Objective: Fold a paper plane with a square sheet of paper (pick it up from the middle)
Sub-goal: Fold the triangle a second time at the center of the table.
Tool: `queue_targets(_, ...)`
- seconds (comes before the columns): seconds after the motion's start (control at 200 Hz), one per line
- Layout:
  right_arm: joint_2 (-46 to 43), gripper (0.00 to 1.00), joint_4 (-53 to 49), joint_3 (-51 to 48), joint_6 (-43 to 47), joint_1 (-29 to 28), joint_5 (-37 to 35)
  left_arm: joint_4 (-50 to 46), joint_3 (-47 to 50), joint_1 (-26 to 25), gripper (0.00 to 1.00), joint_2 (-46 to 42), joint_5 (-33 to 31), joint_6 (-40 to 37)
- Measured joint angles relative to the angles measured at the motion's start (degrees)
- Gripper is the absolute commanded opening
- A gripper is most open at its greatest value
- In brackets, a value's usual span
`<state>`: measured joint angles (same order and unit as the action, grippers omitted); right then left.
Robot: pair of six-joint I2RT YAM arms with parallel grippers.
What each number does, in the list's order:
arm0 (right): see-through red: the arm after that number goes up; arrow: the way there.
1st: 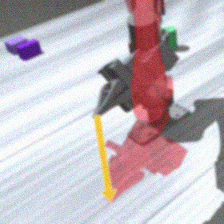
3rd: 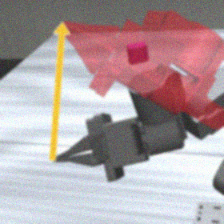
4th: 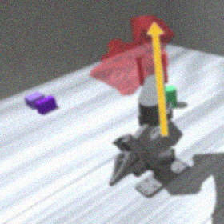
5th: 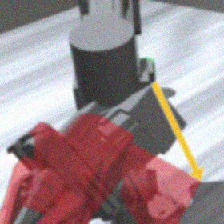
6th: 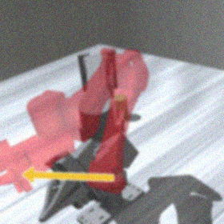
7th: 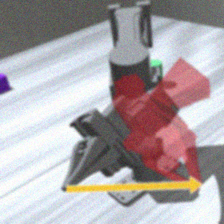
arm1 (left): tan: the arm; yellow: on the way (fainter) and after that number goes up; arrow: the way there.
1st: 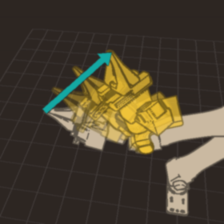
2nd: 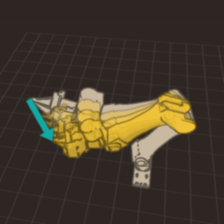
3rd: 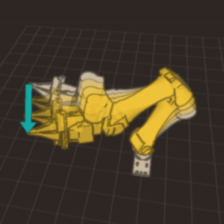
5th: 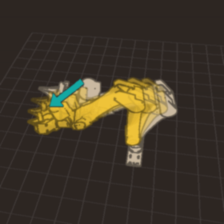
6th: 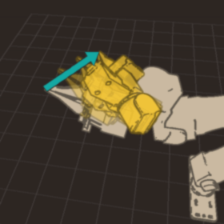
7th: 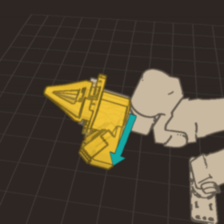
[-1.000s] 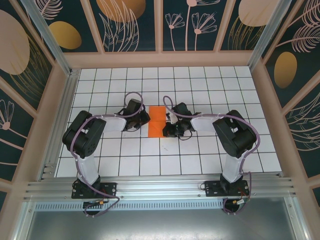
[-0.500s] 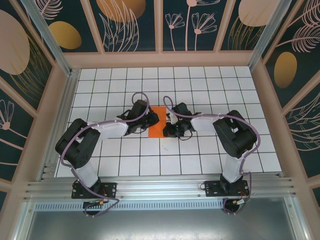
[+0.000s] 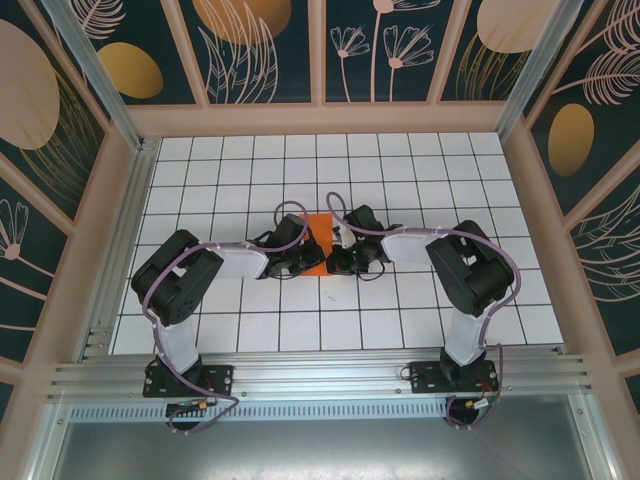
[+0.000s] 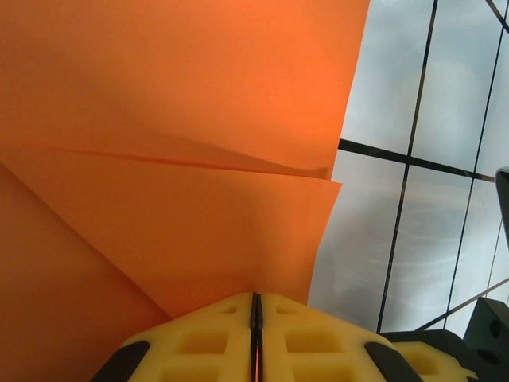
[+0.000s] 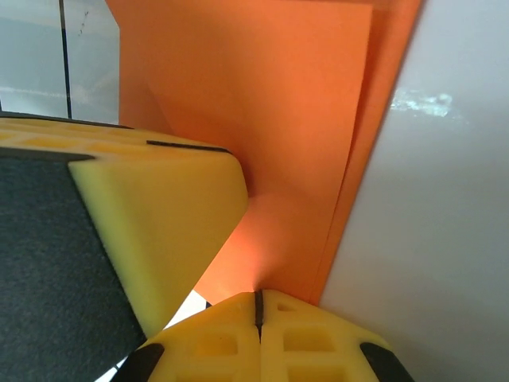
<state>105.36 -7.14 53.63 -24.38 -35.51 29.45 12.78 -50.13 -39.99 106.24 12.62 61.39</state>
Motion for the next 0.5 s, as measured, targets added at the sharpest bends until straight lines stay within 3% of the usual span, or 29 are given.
queue_targets(0.5,-0.3,0.00,-0.1,-0.4,0.3,-0.5,-1.5,-2.9,-0.9,2.3,0.13,0.1,-0.9,0.4)
